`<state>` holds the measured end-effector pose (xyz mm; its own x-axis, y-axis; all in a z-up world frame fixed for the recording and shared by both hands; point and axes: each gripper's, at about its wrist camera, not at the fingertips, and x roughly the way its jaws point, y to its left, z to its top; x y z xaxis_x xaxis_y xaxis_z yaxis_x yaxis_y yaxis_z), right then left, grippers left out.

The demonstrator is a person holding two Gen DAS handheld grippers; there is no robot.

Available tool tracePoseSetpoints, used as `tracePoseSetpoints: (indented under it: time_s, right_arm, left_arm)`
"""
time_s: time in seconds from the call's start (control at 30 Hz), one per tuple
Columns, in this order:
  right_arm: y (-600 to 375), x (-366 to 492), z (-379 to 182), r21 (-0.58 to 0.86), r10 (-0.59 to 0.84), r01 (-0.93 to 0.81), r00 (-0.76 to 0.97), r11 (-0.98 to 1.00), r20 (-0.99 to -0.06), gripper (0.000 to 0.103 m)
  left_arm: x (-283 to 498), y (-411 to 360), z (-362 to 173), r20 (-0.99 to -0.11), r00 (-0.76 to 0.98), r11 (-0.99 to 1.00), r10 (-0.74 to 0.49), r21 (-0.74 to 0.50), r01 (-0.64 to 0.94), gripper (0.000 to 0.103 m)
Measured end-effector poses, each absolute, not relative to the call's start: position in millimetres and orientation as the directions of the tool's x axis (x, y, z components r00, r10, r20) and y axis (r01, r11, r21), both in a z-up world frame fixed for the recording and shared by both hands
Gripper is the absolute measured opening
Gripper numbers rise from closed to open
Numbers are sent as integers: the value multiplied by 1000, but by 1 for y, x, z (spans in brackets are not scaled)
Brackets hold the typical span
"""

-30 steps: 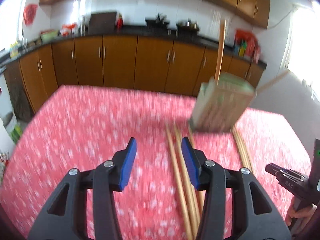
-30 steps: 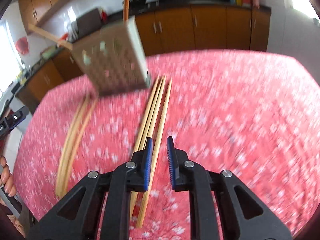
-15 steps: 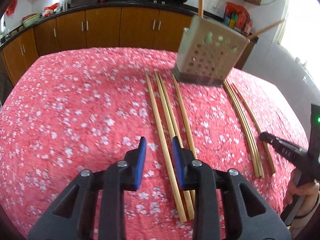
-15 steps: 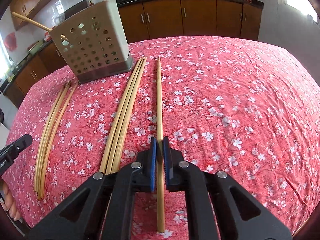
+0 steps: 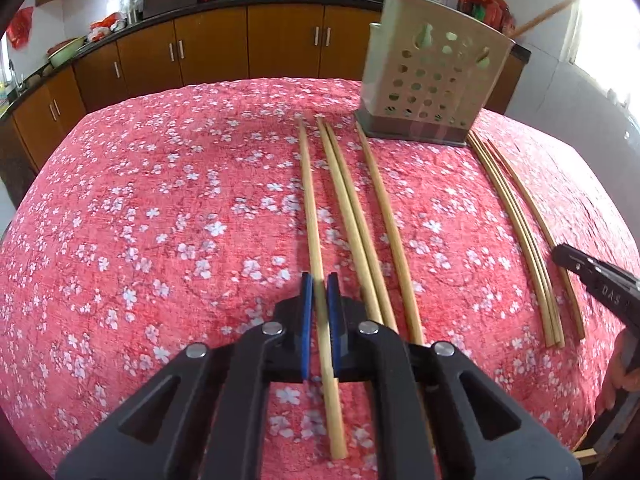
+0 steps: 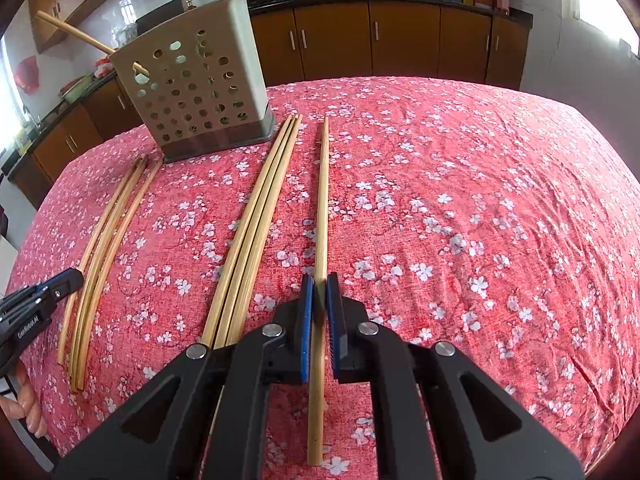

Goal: Organize utensils
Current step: 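Close the right tool on a chopstick while the left tool grasps another, then lift both chopsticks upright and carry them over the beige holder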

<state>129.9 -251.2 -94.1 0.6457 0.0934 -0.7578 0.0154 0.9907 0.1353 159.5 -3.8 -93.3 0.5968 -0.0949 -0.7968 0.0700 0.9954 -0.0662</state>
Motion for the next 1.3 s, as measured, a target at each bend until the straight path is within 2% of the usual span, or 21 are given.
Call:
tracePoseSetpoints:
  time_s: [0.4,0.57,1.3]
  right_arm:
    - [-276,162,-93,116,29,89,657,989,-753,8]
    - [-281,165,-94,123,27,97,667,988,-744,8]
    - [-282,168,-93,126,30,95,667,987,-745,8]
  left_arm:
    - [192,67,-94,-792,610,995,24,-41,-93,8]
    - [192,80,-95,-782,623,991,-8,-90,-100,9]
    - [189,82,-96,-779,627,989,-23,-111,-102,9]
